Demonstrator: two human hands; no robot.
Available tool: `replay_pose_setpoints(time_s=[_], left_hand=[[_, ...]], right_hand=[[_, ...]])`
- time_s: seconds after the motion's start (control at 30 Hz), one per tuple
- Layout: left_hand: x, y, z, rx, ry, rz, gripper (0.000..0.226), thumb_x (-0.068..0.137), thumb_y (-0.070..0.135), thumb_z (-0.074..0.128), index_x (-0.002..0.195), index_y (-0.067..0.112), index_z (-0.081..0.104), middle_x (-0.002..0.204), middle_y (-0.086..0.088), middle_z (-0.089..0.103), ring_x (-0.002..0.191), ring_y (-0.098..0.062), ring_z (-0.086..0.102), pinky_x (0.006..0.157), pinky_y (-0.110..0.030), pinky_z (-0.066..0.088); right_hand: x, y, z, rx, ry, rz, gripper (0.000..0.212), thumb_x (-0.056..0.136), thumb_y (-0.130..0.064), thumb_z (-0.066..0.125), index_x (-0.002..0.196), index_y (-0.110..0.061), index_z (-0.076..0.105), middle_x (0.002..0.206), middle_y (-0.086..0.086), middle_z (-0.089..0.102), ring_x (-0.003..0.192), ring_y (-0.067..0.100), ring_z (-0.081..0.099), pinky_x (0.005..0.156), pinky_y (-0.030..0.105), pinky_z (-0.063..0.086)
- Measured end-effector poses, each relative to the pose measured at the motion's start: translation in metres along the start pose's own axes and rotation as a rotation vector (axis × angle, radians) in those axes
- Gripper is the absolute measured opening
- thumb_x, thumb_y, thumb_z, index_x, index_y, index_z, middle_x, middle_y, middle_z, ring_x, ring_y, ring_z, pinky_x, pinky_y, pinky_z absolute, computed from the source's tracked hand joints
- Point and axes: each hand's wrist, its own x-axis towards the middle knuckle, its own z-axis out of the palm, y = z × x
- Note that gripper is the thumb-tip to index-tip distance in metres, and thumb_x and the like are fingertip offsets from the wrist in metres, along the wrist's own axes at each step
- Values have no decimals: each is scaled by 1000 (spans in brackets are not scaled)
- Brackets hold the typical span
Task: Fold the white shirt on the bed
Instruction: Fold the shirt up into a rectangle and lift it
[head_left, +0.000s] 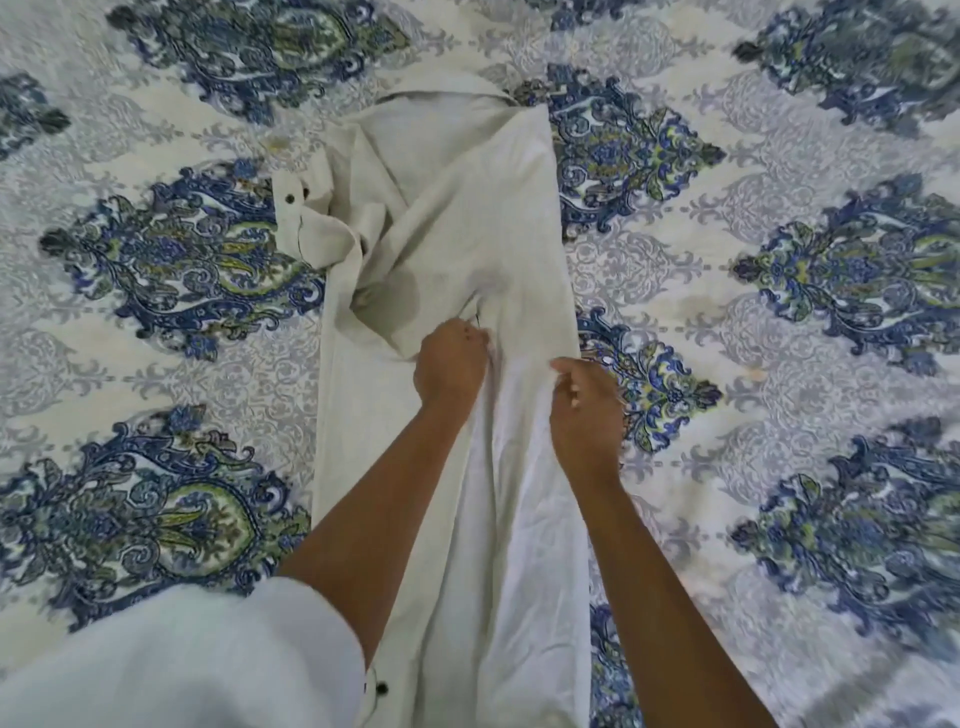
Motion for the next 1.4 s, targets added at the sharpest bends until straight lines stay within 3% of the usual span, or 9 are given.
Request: replay_pose_setpoints(time_s=[0.1, 0.2, 0.4, 0.67, 0.8, 0.97, 1.13, 1.23, 1.4], left_hand=[[5, 7, 7, 62, -34, -38, 26, 88, 28, 57, 103, 7, 56, 103, -12, 64, 97, -30, 61, 73, -33, 43], [5, 7, 8, 164, 13, 17, 21, 89, 21, 49, 104, 7, 55, 105, -11, 62, 98, -30, 60, 72, -31, 40], [-38, -13, 7, -196, 215, 39, 19, 95, 14, 41, 93, 2, 56, 84, -8, 58, 79, -23, 55, 65, -27, 39], [-143, -74, 40, -87, -145, -55, 8, 91, 10, 51, 93, 5, 57, 81, -4, 57, 75, -18, 54, 61, -19, 38], [-154, -85, 44, -166, -326, -254, 6, 82, 4, 55, 85, 5, 61, 84, -13, 64, 77, -24, 58, 74, -39, 50], [-171, -95, 44, -181, -190, -295, 14, 83, 5, 53, 95, 8, 60, 90, -5, 64, 79, -18, 59, 68, -28, 47], [-183, -99, 46, 73, -197, -194, 8, 84, 8, 49, 89, 13, 51, 88, -4, 61, 82, -25, 59, 71, -35, 48], [-187, -97, 45, 396, 21, -14, 24, 84, 15, 55, 106, 5, 53, 105, -11, 59, 96, -28, 57, 76, -38, 50], [-189, -105, 72, 626, -45, 557, 55, 85, 29, 45, 134, 3, 43, 144, -15, 42, 133, -30, 41, 108, -40, 26]], right_hand=[[-33, 22, 7, -185, -177, -184, 34, 77, -19, 40, 90, -8, 69, 97, 11, 66, 89, 34, 58, 84, 32, 40], [-51, 47, 0, -253, -68, -96, 37, 76, -20, 36, 92, -9, 68, 104, 11, 65, 99, 22, 46, 85, 37, 48], [-88, 44, -7, -245, -51, -245, 23, 80, -14, 45, 88, -8, 66, 90, 10, 63, 86, 21, 48, 75, 32, 43], [-125, 58, -34, -578, -317, -79, 7, 65, -17, 60, 67, -11, 57, 70, 8, 58, 66, 32, 61, 55, 35, 50], [-140, 64, -37, -578, -456, 6, 27, 71, -16, 73, 91, -6, 60, 96, 16, 58, 91, 38, 58, 68, 43, 50], [-145, 64, -45, -558, -469, 146, 25, 91, -13, 46, 113, -6, 54, 119, 11, 52, 113, 29, 47, 84, 37, 44], [-153, 71, -46, -511, -589, 11, 16, 91, -12, 45, 98, -6, 59, 106, 10, 56, 107, 28, 50, 81, 33, 43], [-136, 65, -51, -304, -315, 87, 20, 90, -11, 44, 90, -1, 61, 96, 16, 61, 95, 33, 55, 71, 33, 41], [-70, 54, -16, -358, -255, -481, 42, 86, -19, 39, 120, -4, 59, 128, 18, 57, 119, 33, 52, 98, 39, 44]])
